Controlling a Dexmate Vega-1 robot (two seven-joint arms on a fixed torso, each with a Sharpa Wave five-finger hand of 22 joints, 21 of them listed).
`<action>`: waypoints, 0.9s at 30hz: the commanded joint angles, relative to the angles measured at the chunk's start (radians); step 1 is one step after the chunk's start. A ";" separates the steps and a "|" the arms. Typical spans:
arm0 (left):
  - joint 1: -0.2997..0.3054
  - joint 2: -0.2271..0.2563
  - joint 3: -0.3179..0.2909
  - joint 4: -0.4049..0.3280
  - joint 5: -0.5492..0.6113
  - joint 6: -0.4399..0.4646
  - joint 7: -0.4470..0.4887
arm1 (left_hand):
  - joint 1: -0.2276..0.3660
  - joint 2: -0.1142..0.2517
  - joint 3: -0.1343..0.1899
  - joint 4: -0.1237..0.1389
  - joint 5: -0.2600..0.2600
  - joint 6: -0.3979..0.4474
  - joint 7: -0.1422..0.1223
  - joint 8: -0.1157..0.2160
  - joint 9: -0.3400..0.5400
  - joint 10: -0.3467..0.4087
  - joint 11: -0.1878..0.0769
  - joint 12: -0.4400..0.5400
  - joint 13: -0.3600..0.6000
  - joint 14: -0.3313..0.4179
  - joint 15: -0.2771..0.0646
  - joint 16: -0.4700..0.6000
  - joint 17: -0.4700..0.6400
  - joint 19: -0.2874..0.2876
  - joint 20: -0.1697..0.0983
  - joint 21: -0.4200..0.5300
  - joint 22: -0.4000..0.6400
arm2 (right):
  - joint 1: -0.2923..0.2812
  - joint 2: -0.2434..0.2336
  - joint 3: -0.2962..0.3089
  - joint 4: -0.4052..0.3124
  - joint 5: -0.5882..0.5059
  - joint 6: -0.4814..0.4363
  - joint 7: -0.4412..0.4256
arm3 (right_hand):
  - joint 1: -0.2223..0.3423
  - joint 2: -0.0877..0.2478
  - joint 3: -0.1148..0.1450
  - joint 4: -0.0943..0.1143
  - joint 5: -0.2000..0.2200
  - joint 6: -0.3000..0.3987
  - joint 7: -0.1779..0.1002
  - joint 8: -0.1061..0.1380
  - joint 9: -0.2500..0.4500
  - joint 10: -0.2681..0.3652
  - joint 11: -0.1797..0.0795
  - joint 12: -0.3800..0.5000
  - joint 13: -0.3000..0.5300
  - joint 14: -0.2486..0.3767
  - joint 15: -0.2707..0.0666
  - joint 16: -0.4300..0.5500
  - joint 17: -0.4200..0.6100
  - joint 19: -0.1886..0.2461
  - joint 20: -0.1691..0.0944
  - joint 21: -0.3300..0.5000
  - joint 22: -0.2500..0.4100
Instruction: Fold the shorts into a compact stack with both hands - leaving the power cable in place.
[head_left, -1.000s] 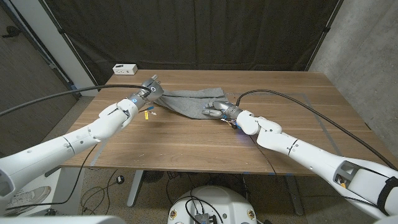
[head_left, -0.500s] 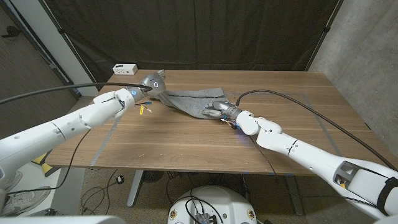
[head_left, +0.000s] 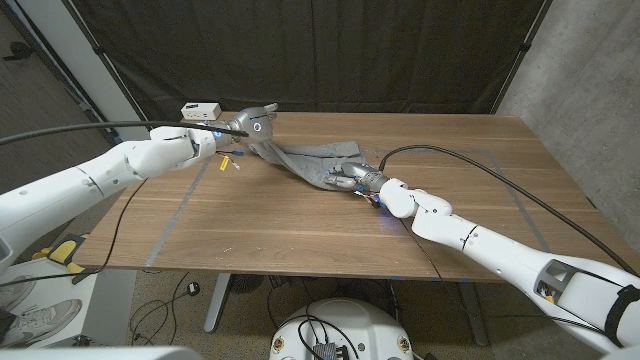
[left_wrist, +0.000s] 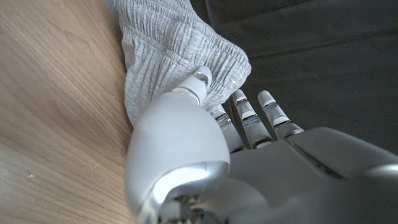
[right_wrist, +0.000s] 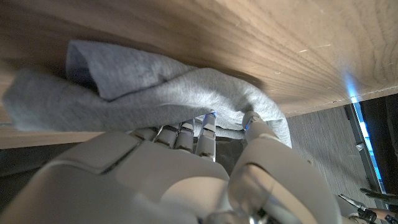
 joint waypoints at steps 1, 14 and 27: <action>-0.141 -0.019 0.061 0.024 0.102 -0.114 0.090 | -0.004 0.001 0.010 0.001 -0.002 0.004 -0.007 0.007 0.004 0.001 -0.006 -0.001 0.004 0.009 -0.167 0.004 0.004 0.002 -0.003 0.005 0.000 | -0.002 0.006 0.002 0.020 0.012 0.023 -0.013 | -0.003 0.007 0.005 -0.002 -0.004 0.009 0.003 0.000 0.001 0.005 0.003 -0.003 0.001 0.004 0.003 0.000 0.003 0.025 0.021 -0.001 0.001; -0.278 -0.060 0.145 0.057 0.184 -0.205 0.155 | -0.003 0.003 0.010 0.000 -0.008 0.006 -0.012 0.012 0.003 0.001 -0.007 -0.007 0.010 0.012 -0.174 0.009 0.009 0.001 -0.010 0.009 -0.001 | 0.002 0.020 -0.005 0.058 0.015 0.058 -0.026 | -0.002 0.007 0.006 -0.006 -0.004 0.012 0.003 -0.004 0.002 0.005 0.000 -0.006 0.001 0.004 0.003 -0.002 0.004 0.026 0.020 -0.007 0.002; -0.429 -0.125 0.256 0.102 0.253 -0.273 0.237 | -0.001 0.003 0.011 -0.002 -0.011 0.006 -0.009 0.015 0.003 0.005 -0.006 -0.010 0.015 0.015 -0.176 0.013 0.012 0.001 -0.010 0.011 -0.002 | 0.014 0.044 -0.009 0.118 0.024 0.111 -0.052 | 0.000 0.008 0.007 -0.011 -0.005 0.014 0.002 -0.006 0.002 0.005 0.002 -0.008 0.001 0.003 0.003 -0.003 0.004 0.026 0.020 -0.012 0.002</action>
